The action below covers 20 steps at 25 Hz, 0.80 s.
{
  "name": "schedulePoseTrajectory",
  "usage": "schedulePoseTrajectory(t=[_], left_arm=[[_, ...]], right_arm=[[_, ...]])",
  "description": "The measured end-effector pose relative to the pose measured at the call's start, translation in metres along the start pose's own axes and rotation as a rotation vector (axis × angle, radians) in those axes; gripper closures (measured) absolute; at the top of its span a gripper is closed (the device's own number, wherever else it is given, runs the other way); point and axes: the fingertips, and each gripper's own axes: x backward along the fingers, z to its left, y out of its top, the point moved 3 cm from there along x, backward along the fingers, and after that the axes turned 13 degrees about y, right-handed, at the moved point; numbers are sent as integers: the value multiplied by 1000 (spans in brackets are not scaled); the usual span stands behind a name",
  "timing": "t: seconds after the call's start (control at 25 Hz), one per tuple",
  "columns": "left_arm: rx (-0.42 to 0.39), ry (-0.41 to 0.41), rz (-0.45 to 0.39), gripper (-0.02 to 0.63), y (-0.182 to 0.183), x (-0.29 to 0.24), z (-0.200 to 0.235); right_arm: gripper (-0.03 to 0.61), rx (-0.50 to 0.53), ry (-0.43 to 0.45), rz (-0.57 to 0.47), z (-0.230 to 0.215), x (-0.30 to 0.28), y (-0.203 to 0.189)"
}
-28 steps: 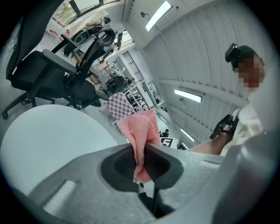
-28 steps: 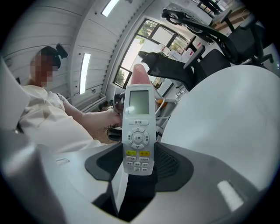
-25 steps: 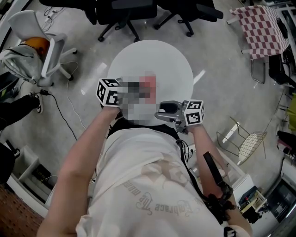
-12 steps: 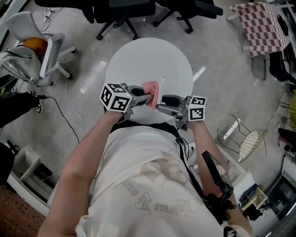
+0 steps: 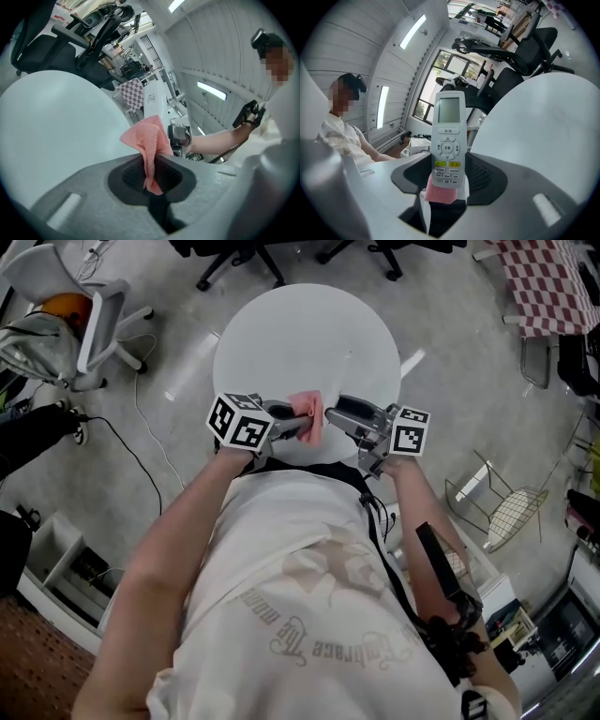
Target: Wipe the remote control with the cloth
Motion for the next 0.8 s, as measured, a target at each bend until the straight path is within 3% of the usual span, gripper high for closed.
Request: schedulePoseTrajectory(t=[0.16,0.28,0.52,0.68,0.8], left_arm=[[19,43,6,594,-6,-5,8],[31,84,-15,594,-3,-1,14],[84,180,-71,594,-5,10,29],[131,224,-114,594,-12,22,37],[154,238,-131,594,-22,30,42]], right_arm=[[347,-21,-96,-19,-21,9,4],[347,-37,-209,27,-46,15,2],[347,-27,-490,306,-93,27,-13],[348,-35,-567,445,-111,22,-22],[348,20,-651,569,-124,17,-28]])
